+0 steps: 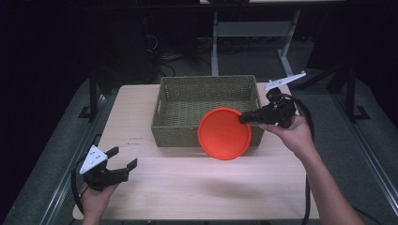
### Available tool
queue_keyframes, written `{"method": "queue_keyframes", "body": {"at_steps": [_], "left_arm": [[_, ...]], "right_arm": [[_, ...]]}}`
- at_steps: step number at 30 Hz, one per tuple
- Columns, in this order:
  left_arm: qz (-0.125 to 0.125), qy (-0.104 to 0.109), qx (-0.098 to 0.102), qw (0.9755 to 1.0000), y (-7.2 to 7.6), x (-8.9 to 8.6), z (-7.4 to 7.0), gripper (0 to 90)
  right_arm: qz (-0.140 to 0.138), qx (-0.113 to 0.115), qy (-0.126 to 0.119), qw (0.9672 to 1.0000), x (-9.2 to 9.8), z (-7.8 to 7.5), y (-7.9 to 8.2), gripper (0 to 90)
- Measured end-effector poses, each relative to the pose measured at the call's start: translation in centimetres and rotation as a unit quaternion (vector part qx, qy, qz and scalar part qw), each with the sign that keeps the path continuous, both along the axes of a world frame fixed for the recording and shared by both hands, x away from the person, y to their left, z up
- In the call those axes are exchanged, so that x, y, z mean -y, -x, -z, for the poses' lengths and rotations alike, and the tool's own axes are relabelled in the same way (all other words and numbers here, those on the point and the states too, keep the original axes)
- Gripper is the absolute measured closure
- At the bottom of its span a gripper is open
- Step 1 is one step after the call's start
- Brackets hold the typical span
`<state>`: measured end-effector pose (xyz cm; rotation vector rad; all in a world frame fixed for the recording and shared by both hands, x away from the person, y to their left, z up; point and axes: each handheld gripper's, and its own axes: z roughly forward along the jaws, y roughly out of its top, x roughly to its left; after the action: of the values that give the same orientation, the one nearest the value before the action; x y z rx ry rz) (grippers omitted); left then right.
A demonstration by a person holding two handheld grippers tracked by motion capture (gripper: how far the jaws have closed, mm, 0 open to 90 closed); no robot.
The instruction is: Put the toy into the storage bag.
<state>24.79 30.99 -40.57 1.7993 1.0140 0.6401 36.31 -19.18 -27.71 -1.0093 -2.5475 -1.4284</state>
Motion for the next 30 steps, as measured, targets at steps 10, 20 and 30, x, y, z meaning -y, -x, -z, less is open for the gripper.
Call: {"method": "queue_keyframes", "body": {"at_steps": [10,20,30], "left_arm": [[0.002,-0.001,0.000,1.0000,0.0,0.0,0.0,15.1],[0.001,0.000,0.001,1.0000,0.0,0.0,0.0,15.1],[-0.001,-0.001,0.001,1.0000,0.0,-0.1,0.0,15.1]], "right_arm": [[0.007,-0.001,0.000,1.0000,0.1,-0.7,-0.9,82.1],[0.011,0.001,-0.002,0.9999,0.2,-1.5,-1.6,82.0],[0.014,0.002,0.001,0.9999,-0.3,-2.5,-2.7,82.0]]}}
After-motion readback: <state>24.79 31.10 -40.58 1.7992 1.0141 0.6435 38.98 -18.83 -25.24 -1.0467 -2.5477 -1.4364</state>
